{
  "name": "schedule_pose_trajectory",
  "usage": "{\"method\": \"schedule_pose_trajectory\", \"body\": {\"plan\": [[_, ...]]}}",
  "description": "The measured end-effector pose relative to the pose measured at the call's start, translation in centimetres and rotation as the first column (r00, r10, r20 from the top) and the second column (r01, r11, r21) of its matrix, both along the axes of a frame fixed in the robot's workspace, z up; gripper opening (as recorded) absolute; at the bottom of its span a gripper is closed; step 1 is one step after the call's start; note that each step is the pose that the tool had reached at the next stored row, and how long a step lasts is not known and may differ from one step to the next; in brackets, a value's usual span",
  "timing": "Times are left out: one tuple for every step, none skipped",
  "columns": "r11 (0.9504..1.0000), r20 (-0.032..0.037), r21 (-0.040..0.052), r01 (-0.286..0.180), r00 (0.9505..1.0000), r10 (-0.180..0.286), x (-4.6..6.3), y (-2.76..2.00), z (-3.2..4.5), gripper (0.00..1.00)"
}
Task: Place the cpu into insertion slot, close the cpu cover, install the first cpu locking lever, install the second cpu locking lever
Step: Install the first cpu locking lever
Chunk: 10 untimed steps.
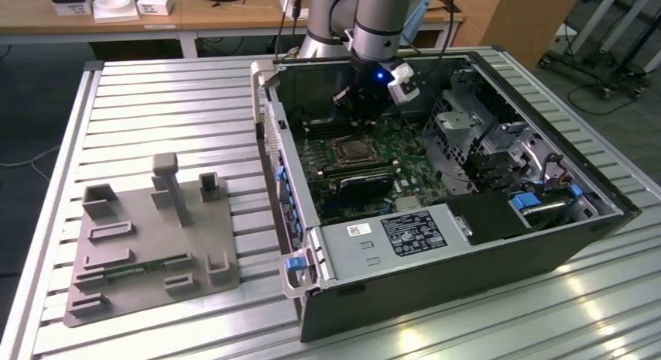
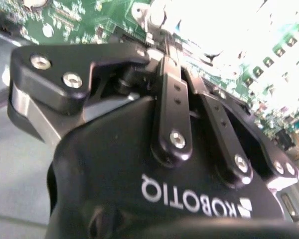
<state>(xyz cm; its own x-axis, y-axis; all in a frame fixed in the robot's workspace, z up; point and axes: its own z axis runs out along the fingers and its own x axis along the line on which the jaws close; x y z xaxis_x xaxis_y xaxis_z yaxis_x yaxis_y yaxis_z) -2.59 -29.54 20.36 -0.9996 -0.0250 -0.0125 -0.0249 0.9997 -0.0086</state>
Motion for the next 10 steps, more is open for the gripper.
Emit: {"method": "schedule_pose_trajectory", "body": {"plan": [[1.0000,0.0001,0.0001,0.000,1.0000,0.000,0.00,0.00,0.00,0.10],[1.0000,0.0000,0.0001,0.000,1.0000,0.000,0.00,0.00,-0.02,0.10],[1.0000,0.0000,0.0001,0.000,1.0000,0.000,0.00,-0.02,-0.05,0.10],[1.0000,0.0000,0.0001,0.000,1.0000,0.000,0.00,-0.04,-0.11,0.10],[1.0000,0.0000,0.0001,0.000,1.0000,0.000,0.00,-0.07,-0.18,0.10],[1.0000,-0.0001,-0.0001,0.000,1.0000,0.000,0.00,-0.10,-0.23,0.10],[1.0000,-0.0002,-0.0003,0.000,1.0000,0.000,0.00,-0.13,-0.28,0.10],[1.0000,-0.0002,-0.0004,0.000,1.0000,0.000,-0.01,-0.16,-0.32,0.10],[1.0000,-0.0002,-0.0003,0.000,1.0000,0.000,0.00,-0.18,-0.36,0.10],[1.0000,-0.0002,-0.0005,0.000,1.0000,0.000,-0.01,-0.19,-0.39,0.10]]}}
